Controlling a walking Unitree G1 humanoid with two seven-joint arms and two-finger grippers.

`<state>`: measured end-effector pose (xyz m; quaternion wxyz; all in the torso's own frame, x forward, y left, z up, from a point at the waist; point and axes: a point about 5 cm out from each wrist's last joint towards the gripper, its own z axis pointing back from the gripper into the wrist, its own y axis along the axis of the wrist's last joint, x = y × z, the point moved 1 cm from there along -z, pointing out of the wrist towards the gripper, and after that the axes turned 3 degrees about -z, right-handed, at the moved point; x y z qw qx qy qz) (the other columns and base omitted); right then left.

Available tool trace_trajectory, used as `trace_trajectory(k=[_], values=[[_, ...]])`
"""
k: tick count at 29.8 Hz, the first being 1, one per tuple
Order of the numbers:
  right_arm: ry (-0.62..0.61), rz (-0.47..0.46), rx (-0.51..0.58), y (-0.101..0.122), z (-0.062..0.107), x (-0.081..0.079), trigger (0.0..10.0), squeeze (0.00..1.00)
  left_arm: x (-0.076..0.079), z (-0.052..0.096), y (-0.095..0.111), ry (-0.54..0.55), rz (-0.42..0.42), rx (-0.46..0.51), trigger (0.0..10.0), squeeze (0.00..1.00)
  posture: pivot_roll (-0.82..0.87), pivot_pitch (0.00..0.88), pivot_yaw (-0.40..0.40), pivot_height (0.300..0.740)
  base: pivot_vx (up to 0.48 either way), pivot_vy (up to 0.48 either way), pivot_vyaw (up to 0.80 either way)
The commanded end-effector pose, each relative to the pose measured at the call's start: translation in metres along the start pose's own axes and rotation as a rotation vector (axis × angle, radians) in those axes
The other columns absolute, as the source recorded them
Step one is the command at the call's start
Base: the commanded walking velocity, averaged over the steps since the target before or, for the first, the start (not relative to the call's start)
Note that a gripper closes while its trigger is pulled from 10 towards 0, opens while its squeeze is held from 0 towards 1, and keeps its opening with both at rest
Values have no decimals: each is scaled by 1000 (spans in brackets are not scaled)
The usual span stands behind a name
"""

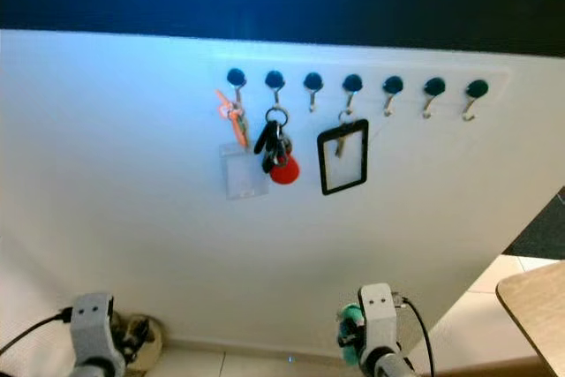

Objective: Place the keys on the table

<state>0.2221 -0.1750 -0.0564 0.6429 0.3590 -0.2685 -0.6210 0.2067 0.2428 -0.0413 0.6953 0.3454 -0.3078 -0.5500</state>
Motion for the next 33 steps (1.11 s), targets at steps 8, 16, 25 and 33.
trace_trajectory(k=[8, 16, 25, 33], values=[[-57, 17, -75, -16, 1, 8, 10000, 0, 15, -3, -22, -32, -9, -78, 10000, 0, 30, 76, -22, 740, 0, 0, 0], [-54, 32, -120, -25, 3, 11, 10000, 0, 24, -8, -19, -53, -49, -45, 10000, 0, 48, 81, -49, 740, 0, 0, 0], [-45, 85, -129, -20, 1, 18, 10000, 0, 25, -1, -34, -37, -91, -45, 10000, 0, 17, 84, -85, 740, 0, 0, 0], [-54, 95, -118, -16, 0, 22, 10000, 0, 31, -2, -37, -77, -131, -49, 10000, 0, 21, 73, -71, 740, 0, 0, 0]])
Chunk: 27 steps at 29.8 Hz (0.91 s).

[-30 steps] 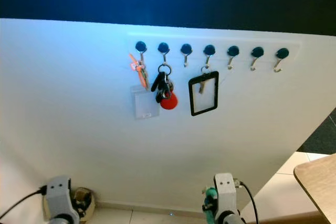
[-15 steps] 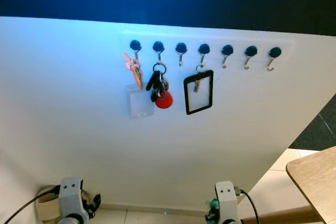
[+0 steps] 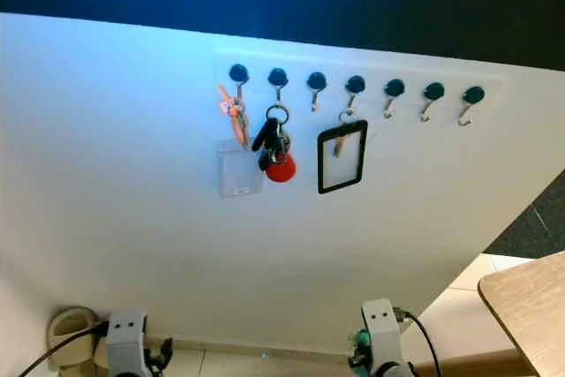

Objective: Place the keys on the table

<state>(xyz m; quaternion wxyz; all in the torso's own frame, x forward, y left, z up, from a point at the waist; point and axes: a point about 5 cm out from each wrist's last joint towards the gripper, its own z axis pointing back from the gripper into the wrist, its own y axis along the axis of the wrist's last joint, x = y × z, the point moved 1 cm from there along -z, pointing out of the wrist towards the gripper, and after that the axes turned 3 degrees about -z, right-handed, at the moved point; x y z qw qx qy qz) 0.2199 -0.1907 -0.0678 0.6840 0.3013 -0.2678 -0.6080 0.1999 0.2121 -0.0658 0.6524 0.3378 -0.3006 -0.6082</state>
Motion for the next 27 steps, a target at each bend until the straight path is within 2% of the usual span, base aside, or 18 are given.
trace_trajectory(k=[1, 6, 15, 27], values=[[-17, -5, -25, -7, 3, 5, 10000, 0, 5, 2, -7, -16, -4, -27, 10000, 0, 22, 73, -69, 740, 0, 0, 0], [-35, -17, -25, -11, 4, 6, 10000, 0, 4, 0, -5, -32, -49, -30, 10000, 0, 26, 70, -50, 740, 0, 0, 0], [-64, -19, -61, -24, 9, 7, 10000, 0, 2, -2, -2, -38, -24, -25, 10000, 0, 20, 72, -30, 740, 0, 0, 0], [-72, -30, -58, -23, 8, 6, 10000, 0, 1, -5, 2, -33, -15, -22, 10000, 0, 27, 63, -27, 740, 0, 0, 0]])
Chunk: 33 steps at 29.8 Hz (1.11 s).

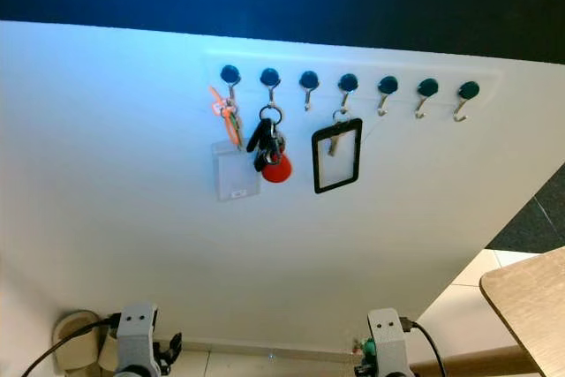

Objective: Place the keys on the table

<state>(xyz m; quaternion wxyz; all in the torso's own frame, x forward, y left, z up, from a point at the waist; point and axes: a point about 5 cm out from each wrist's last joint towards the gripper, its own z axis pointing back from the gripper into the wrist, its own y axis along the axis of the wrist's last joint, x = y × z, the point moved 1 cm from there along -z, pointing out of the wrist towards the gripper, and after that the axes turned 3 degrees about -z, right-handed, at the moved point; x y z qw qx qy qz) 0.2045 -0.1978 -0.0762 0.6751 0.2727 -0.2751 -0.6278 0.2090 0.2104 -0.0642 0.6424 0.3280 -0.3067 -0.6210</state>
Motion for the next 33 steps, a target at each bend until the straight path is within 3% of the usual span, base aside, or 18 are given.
trace_trajectory(k=[1, 4, 33], values=[[-11, -12, -22, -6, 1, 1, 10000, 0, -1, 1, -4, 2, 4, -16, 10000, 0, 27, 63, -27, 740, 0, 0, 0], [-7, -18, -26, -5, 1, -1, 10000, 0, -2, 1, -4, 4, 4, -17, 10000, 0, 34, 53, -26, 740, 0, 0, 0], [49, 2, -29, -3, -2, -11, 10000, 0, -6, 4, -7, 35, 32, 2, 10000, 0, 49, 51, -41, 740, 0, 0, -800]])
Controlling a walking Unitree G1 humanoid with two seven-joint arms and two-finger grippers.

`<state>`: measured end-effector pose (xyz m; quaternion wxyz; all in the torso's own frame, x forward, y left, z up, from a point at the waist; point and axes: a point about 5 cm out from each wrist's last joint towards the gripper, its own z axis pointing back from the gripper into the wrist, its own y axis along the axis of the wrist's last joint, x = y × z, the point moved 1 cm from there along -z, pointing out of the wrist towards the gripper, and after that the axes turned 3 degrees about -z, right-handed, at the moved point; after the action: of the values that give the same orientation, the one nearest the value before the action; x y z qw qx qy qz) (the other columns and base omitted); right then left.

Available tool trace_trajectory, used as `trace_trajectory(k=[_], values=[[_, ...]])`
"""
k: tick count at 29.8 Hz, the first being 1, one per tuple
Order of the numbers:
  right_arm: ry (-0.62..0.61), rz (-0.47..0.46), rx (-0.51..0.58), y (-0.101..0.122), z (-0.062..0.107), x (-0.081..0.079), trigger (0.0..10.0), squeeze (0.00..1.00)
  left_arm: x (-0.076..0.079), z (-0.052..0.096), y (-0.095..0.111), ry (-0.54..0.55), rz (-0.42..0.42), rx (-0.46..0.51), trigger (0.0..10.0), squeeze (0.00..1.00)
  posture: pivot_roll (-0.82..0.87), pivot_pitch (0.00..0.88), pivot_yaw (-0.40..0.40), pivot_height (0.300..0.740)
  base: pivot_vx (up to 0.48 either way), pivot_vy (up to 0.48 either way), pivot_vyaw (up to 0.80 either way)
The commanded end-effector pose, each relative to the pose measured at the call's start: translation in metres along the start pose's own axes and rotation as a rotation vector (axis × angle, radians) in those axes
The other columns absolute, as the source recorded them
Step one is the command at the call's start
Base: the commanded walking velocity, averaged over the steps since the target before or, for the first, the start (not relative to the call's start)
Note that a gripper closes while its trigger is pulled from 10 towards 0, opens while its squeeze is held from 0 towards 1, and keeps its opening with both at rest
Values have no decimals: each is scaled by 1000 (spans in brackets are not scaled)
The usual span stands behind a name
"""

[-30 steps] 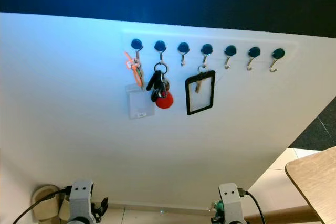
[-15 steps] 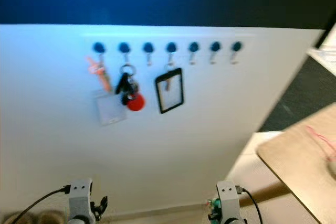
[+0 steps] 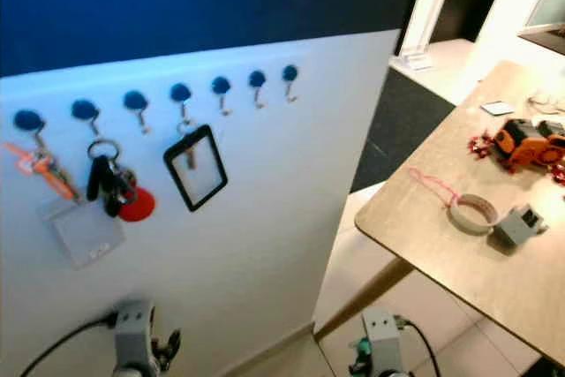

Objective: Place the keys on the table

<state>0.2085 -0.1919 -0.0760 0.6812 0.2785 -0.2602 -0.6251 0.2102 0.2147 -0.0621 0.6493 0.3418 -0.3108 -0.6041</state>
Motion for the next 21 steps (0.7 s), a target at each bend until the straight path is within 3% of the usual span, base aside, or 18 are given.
trace_trajectory(k=[1, 21], values=[[19, 4, -18, -7, 1, -6, 10000, 0, -2, 4, -9, 7, 6, -25, 10000, 0, 49, 52, -41, 740, 0, 0, -800], [35, 23, -45, -16, 3, -11, 10000, 0, -4, 15, -20, -47, -28, 6, 10000, 0, 44, 63, -42, 740, 0, 0, -800]])
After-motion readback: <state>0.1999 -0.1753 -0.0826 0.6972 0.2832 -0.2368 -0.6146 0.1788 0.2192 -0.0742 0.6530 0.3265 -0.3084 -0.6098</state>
